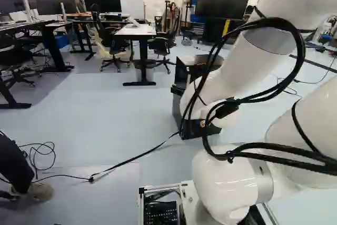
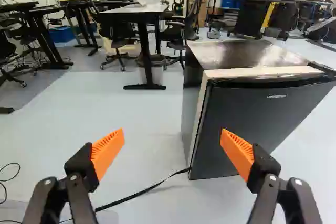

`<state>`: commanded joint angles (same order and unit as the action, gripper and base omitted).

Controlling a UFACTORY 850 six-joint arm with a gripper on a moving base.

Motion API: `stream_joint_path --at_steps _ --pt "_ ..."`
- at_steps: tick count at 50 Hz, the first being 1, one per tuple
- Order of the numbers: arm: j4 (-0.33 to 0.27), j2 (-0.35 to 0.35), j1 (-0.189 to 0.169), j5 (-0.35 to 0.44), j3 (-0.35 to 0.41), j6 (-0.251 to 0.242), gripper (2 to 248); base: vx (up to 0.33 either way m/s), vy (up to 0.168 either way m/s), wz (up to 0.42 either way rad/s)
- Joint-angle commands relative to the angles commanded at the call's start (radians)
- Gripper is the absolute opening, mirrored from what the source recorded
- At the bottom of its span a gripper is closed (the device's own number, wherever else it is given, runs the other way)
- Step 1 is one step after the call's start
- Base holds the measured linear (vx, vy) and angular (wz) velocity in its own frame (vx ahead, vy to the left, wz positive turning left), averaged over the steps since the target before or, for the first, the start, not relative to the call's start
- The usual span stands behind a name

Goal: Open the fridge door

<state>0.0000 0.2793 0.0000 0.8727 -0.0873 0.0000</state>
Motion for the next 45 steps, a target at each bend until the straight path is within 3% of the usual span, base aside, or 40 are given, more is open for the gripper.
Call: stream_joint_path --at_steps 45 --pt "0.0 -0.028 0.0 0.0 -0.024 0.0 247 0.0 0.0 0.0"
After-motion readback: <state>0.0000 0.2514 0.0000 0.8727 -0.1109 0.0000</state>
